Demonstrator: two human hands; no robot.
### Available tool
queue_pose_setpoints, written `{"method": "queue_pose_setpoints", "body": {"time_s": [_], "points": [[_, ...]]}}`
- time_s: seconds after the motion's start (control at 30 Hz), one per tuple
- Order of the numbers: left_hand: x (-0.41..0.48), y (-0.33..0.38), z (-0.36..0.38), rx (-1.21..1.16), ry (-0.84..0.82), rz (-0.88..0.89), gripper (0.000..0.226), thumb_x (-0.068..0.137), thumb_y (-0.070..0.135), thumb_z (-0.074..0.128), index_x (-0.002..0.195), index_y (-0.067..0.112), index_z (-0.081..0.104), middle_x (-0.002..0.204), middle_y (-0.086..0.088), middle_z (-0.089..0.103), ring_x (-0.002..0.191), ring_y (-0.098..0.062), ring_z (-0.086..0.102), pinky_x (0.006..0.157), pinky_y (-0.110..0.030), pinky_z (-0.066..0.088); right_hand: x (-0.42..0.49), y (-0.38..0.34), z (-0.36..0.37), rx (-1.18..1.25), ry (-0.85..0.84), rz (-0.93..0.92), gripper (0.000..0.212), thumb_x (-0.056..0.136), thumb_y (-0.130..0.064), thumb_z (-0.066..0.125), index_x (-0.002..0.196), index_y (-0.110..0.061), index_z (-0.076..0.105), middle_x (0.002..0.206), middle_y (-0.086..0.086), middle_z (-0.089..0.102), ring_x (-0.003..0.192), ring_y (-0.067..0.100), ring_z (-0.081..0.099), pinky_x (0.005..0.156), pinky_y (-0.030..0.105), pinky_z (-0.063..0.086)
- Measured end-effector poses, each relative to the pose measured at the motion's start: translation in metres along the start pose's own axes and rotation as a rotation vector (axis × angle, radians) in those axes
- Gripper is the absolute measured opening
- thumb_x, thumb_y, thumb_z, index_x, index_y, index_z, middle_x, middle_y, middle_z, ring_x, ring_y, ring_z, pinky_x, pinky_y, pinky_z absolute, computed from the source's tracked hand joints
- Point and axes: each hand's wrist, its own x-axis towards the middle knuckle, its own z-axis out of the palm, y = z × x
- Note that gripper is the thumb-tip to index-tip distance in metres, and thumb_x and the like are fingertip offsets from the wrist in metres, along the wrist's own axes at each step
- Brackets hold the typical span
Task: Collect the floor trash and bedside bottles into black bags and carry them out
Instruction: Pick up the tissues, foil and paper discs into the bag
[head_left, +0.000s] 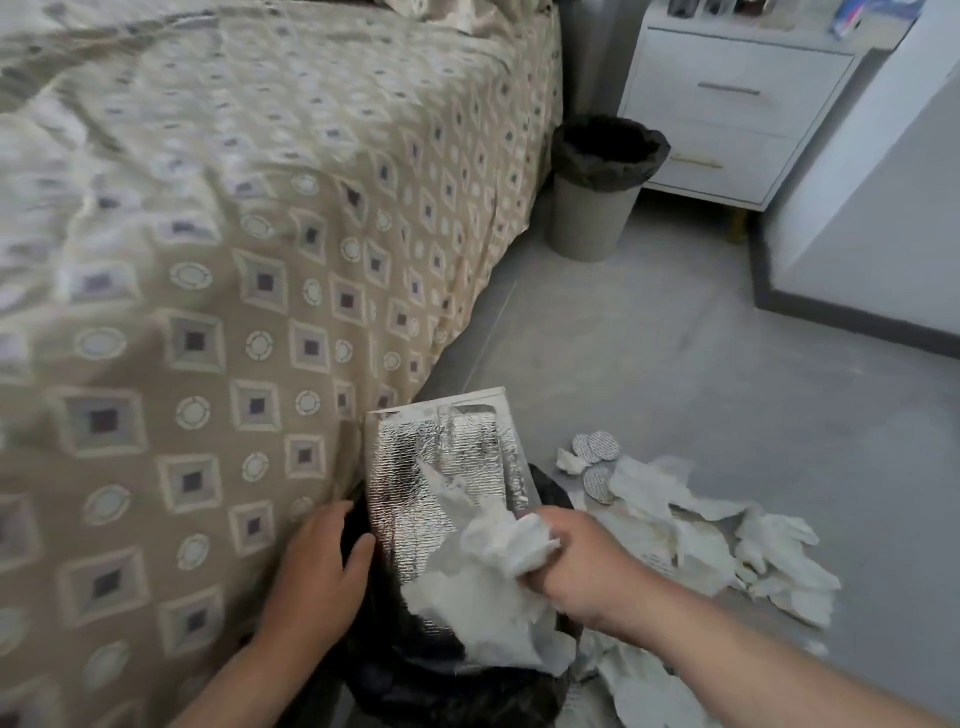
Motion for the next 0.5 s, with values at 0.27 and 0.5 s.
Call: {"method": "queue_pose_setpoints", "body": {"time_s": [0.27, 0.5], "points": [[0.005, -0.016, 0.011, -0.084, 0.053, 0.053, 0.043, 0.079, -0.014, 0.054, 0.120, 0.001, 0.056, 0.124, -0.012, 0.056, 0.117, -0.024, 0.049, 0.098, -0.014, 0.023, 0.064, 0.033, 0.074, -0.597, -0.116, 0.009, 0.024, 0.083, -0.009, 0.049, 0.101, -0.022, 0.057, 0.111, 0.005, 0.062, 0.106, 0.029, 0.059, 0.079, 0.034, 0.048], [0.006, -0.027, 0.016, -0.191, 0.114, 0.060, 0.046, 0.079, -0.016, 0.055, 0.121, 0.003, 0.057, 0.122, 0.003, 0.050, 0.116, -0.011, 0.043, 0.100, -0.010, 0.020, 0.088, 0.057, 0.097, -0.603, -0.287, 0.138, 0.030, 0.085, -0.015, 0.057, 0.115, -0.015, 0.062, 0.119, 0.010, 0.065, 0.114, 0.028, 0.060, 0.093, 0.030, 0.046]]}}
